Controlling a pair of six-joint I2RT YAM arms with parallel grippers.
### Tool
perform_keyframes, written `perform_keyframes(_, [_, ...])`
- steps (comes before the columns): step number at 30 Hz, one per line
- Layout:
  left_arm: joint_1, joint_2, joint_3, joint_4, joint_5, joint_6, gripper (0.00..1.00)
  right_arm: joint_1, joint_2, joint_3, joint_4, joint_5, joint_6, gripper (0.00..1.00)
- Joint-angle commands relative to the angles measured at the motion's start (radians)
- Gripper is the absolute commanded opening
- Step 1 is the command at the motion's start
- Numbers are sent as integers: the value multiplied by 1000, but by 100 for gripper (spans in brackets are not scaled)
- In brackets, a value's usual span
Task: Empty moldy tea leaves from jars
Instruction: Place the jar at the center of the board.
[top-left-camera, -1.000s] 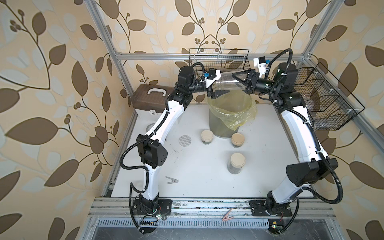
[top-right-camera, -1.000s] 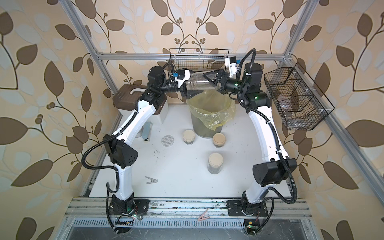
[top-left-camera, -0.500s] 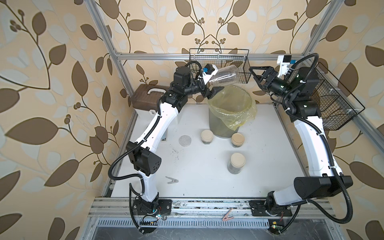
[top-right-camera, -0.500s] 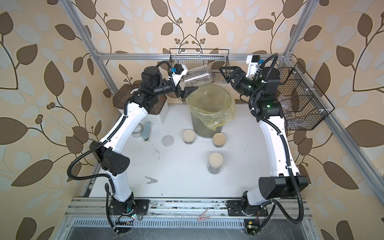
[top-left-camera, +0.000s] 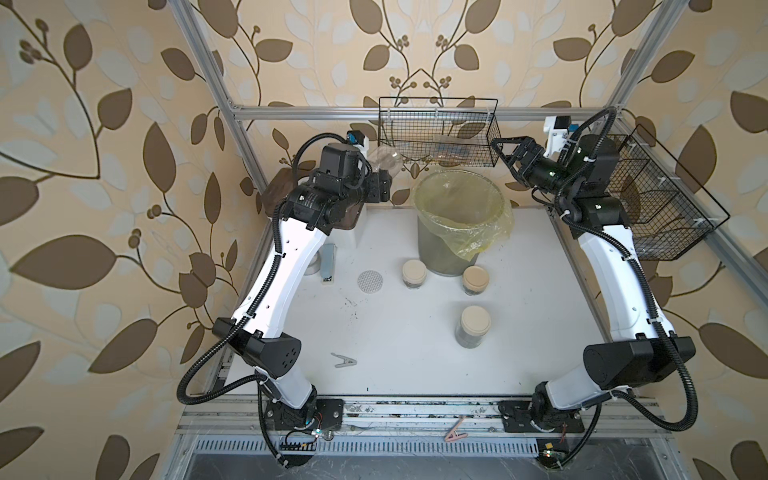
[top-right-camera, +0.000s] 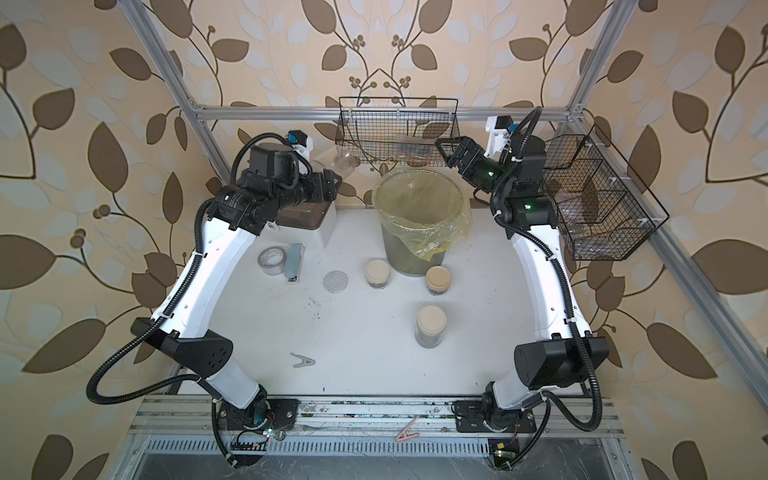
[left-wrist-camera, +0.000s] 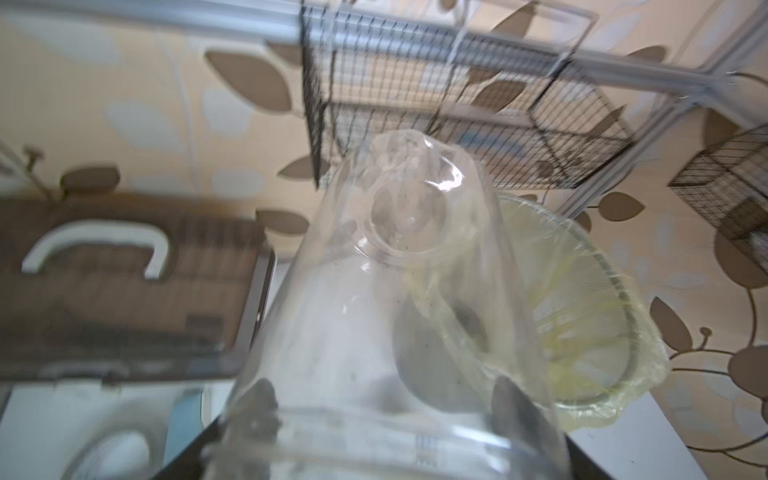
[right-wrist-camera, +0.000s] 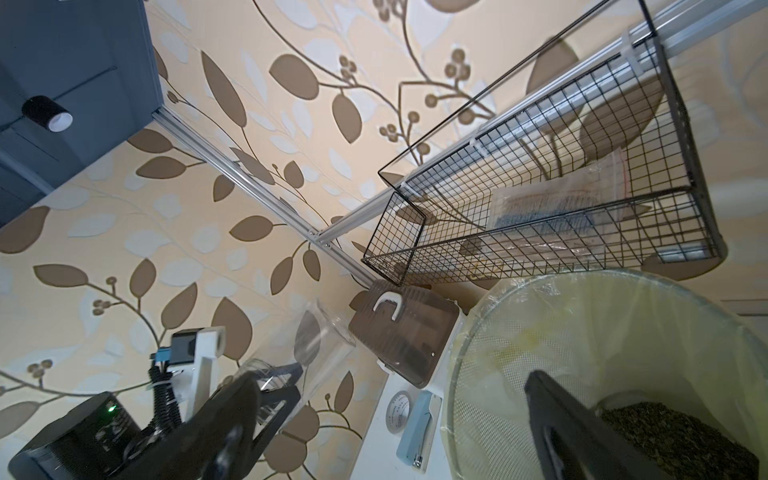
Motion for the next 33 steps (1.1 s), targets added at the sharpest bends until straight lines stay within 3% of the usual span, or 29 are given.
perform_keyframes(1, [12,64,-2,-263,-61,-199,82,18,16,59,-45,7,-38,100])
perform_keyframes(9, [32,295,67,-562,-17,-265,84,38,16,92,-154,29,-112,100])
perform_keyframes(14, [61,462,200,-701,-39,-272,84,51,-12,80,-202,62,-155,100])
perform_keyframes(22, [118,489,132,-702,-128,-256,85,59,-72,8,-193,99,-162,100])
perform_keyframes(33, [203,532,102,-665,47,-213,87,61,-93,0,-183,115,-158,100])
